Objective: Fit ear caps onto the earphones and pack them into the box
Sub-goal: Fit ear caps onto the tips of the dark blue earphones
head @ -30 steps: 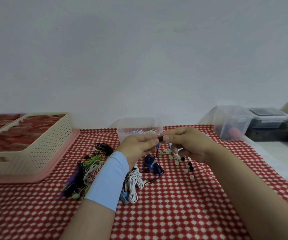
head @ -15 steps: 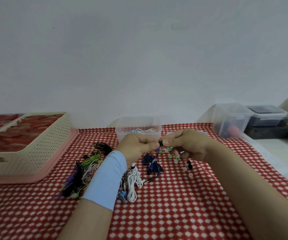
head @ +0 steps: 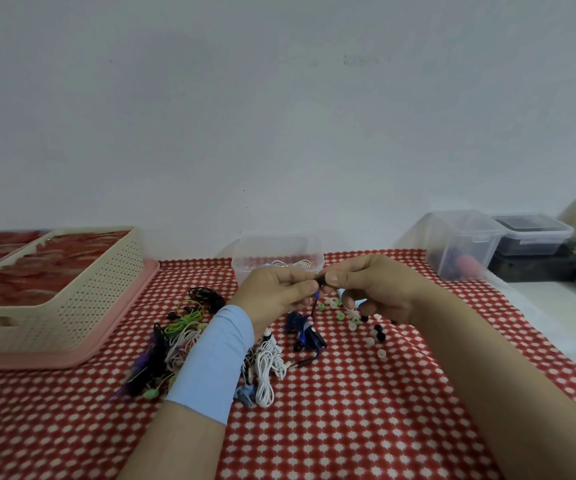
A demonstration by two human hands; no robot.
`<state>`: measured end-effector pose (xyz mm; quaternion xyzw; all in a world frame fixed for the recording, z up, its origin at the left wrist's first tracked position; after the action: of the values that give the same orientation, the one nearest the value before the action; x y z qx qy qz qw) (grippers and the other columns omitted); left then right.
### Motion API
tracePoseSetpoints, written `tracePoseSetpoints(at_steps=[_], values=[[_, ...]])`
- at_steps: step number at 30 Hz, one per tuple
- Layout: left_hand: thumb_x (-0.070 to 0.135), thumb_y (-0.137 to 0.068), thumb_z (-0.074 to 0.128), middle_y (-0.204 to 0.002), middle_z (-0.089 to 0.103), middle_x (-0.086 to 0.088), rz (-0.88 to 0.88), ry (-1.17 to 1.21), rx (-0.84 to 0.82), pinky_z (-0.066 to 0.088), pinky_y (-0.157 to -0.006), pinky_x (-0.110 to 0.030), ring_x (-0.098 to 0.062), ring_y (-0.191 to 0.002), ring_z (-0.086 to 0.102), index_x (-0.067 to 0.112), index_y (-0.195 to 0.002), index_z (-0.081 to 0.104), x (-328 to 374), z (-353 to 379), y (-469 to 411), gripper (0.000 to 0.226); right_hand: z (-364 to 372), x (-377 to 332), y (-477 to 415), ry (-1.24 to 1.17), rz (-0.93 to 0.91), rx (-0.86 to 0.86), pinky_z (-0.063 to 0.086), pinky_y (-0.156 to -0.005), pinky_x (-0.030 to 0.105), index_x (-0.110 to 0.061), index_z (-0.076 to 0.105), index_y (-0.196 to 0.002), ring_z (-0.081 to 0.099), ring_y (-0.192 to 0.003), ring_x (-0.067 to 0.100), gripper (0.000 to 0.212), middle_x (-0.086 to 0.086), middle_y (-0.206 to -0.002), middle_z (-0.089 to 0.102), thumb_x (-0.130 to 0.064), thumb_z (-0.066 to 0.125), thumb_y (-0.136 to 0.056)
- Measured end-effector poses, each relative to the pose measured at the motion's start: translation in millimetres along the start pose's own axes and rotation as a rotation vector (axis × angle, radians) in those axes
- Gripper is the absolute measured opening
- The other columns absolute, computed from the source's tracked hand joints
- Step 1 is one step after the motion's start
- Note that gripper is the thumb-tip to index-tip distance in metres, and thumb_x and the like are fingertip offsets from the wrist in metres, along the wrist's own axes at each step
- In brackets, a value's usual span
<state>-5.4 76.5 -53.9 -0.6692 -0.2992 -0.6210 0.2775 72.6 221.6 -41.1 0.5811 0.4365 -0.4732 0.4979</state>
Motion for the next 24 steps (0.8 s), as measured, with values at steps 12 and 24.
tracePoseSetpoints(at_steps=[12, 24], values=[[0.003, -0.09, 0.064, -0.107, 0.073, -0.018, 0.021, 0.084, -0.018, 0.057, -0.08, -0.023, -0.023, -0.099, 0.069, 0.006, -0.108, 0.072, 0.9, 8.1, 3.3, 0.019, 2.5, 1.6, 1.2, -0.106, 0.021, -0.09, 0.032, -0.037, 0.016, -0.011, 0.082, -0.091, 0.053, -0.052, 0.01, 0.016, 0.005, -0.082, 0.07, -0.016, 0.072, -0.079], [0.006, -0.09, 0.066, -0.094, 0.075, -0.008, 0.026, 0.099, 0.0, 0.058, -0.083, -0.026, -0.008, -0.079, 0.069, 0.006, -0.105, 0.074, 2.3, 8.1, 0.5, 0.017, -2.7, 0.7, -1.2, -0.134, -0.067, -0.096, 0.043, -0.039, 0.021, -0.008, 0.072, -0.119, 0.062, -0.057, 0.016, 0.033, 0.01, -0.09, 0.07, -0.013, 0.067, -0.086]])
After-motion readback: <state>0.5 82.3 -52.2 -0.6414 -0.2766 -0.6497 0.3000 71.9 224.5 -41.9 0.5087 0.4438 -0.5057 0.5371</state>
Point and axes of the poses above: each hand's wrist, its own y-axis away from the middle knuckle, its own z-axis out of the palm, x = y × z, the point moved 6 cm from there along -y, towards the middle knuckle
